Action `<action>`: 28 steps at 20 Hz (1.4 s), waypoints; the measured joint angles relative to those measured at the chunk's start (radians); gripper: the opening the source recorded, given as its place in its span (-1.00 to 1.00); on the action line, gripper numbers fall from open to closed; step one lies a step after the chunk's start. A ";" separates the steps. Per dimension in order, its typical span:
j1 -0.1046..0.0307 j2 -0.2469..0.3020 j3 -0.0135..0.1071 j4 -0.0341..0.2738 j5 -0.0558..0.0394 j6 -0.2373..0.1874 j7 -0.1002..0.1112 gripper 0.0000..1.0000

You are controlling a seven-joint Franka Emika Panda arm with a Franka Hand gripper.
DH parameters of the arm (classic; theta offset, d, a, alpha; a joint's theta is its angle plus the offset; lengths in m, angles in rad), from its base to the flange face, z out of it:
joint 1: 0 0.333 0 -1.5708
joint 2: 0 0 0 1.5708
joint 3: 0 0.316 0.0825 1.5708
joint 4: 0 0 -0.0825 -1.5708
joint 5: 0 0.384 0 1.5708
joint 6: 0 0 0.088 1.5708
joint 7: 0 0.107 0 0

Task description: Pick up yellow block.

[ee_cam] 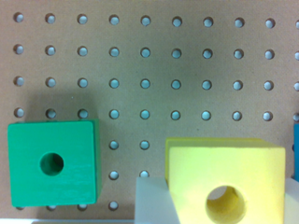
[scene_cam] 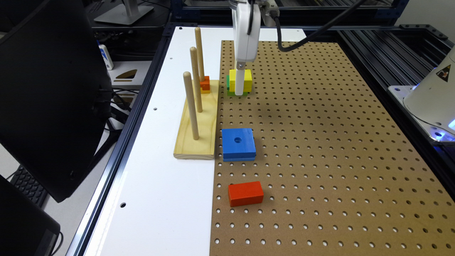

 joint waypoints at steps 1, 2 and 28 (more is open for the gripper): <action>0.000 -0.013 0.000 0.000 0.0000 -0.012 0.000 -1.00; 0.000 -0.032 0.000 0.000 0.0000 -0.029 0.000 -1.00; 0.000 -0.208 0.000 0.003 0.0000 -0.192 0.002 -1.00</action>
